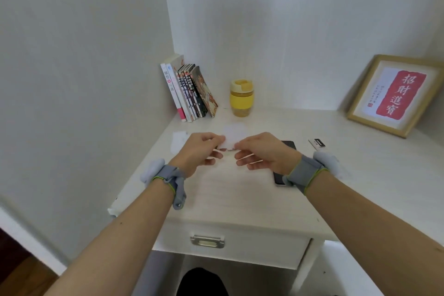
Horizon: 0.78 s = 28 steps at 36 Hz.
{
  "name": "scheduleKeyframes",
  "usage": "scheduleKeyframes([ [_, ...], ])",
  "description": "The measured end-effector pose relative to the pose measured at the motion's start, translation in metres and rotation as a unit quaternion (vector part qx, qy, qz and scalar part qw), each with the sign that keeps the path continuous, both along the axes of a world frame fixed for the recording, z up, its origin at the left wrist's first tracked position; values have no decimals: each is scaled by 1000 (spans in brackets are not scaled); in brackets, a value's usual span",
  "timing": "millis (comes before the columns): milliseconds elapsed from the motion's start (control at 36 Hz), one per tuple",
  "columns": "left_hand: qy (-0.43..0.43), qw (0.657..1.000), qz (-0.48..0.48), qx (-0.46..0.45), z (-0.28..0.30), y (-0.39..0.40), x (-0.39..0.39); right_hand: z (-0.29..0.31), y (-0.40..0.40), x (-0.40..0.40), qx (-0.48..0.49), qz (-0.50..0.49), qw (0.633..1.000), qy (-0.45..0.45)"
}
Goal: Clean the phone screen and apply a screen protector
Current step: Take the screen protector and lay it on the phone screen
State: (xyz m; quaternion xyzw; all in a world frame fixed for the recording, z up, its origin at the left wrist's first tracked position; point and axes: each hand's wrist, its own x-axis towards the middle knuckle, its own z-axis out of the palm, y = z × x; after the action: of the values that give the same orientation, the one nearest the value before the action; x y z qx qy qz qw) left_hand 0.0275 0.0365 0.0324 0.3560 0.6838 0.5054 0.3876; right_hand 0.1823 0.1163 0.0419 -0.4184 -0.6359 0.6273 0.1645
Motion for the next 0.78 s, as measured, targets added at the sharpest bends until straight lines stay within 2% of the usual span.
scheduleKeyframes([
  [111, 16, 1000, -8, -9, -3, -12, -17, -5, -6, -17, 44, 23, 998, -33],
  [250, 58, 997, -44, -14, -4, -24, -30, -9, -11, -36, -35, 27, 999, 24],
  [472, 146, 988, -21, -37, -7, -33, -44, -21, -16, -56, 41, 46, 998, -3],
  [611, 257, 962, -53, -72, -11, -44, -62, -30, -23, -74, 158, 68, 984, -52],
  [694, 345, 930, -73, -105, -13, -51, -70, -36, -30, -82, 215, 98, 970, -63],
  [778, 405, 908, -56, -92, -16, -57, -74, -41, -36, -93, 271, 119, 953, -68],
])
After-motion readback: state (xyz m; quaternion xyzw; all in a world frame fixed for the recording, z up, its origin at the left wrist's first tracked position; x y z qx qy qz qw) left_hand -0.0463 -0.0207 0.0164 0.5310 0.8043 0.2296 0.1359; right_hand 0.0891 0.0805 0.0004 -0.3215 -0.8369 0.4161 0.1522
